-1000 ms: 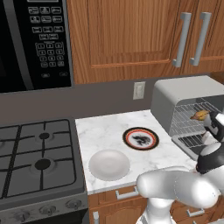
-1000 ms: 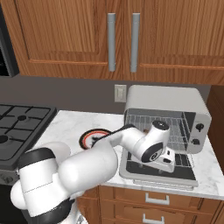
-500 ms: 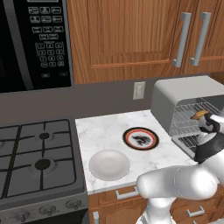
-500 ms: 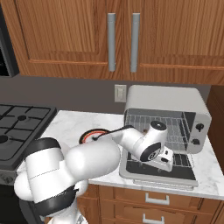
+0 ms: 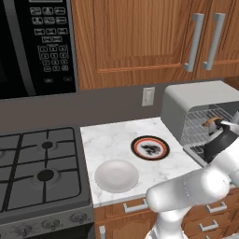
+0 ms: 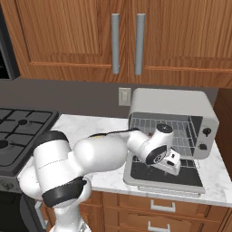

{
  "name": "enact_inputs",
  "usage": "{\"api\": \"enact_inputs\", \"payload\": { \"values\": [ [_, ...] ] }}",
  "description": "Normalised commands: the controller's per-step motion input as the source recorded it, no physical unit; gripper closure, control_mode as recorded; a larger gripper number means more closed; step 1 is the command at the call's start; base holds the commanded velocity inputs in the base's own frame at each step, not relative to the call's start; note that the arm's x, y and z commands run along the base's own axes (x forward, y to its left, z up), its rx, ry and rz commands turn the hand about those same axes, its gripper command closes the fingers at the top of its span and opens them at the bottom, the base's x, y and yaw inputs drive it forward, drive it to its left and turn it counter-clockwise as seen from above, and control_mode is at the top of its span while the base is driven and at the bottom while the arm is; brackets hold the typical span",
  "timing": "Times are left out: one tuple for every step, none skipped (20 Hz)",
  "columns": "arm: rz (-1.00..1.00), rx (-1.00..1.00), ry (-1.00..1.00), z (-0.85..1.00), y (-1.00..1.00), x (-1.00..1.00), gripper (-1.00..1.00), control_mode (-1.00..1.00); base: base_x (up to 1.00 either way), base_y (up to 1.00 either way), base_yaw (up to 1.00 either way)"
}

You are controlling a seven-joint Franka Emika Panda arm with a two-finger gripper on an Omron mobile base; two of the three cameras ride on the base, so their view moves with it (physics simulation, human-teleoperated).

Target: Open the toaster oven door. Place the bread on the bottom rack in the toaster oven and place the chicken drumstick on the top rack.

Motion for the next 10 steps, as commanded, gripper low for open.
{"api": "enact_inputs", "payload": {
  "values": [
    [-0.06, 0.0, -0.05, -0.13, 0.0, 0.32, -1.0, -1.0, 0.0, 0.0, 0.0],
    [-0.08, 0.0, -0.05, -0.09, 0.0, 0.35, -1.0, -1.0, 0.0, 0.0, 0.0],
    [-0.08, 0.0, -0.04, -0.06, 0.0, 0.35, -1.0, -1.0, 0.0, 0.0, 0.0],
    [-0.08, 0.0, -0.05, -0.04, 0.0, 0.34, -1.0, -1.0, 0.0, 0.0, 0.0],
    [-0.08, 0.0, -0.04, -0.02, 0.0, 0.35, -1.0, -1.0, 0.0, 0.0, 0.0],
    [-0.08, 0.0, -0.05, -0.01, 0.0, 0.33, -1.0, -1.0, 0.0, 0.0, 0.0],
    [-0.08, 0.0, -0.05, 0.0, 0.0, 0.32, -1.0, -1.0, 0.0, 0.0, 0.0],
    [-0.09, 0.0, -0.05, -0.01, 0.04, 0.33, -1.0, -1.0, 0.0, 0.0, 0.0],
    [-0.1, 0.0, -0.04, -0.01, 0.05, 0.35, -1.0, -1.0, 0.0, 0.0, 0.0],
    [-0.13, 0.0, -0.02, -0.02, 0.08, 0.37, -1.0, -1.0, 0.0, 0.0, 0.0]
  ]
}}
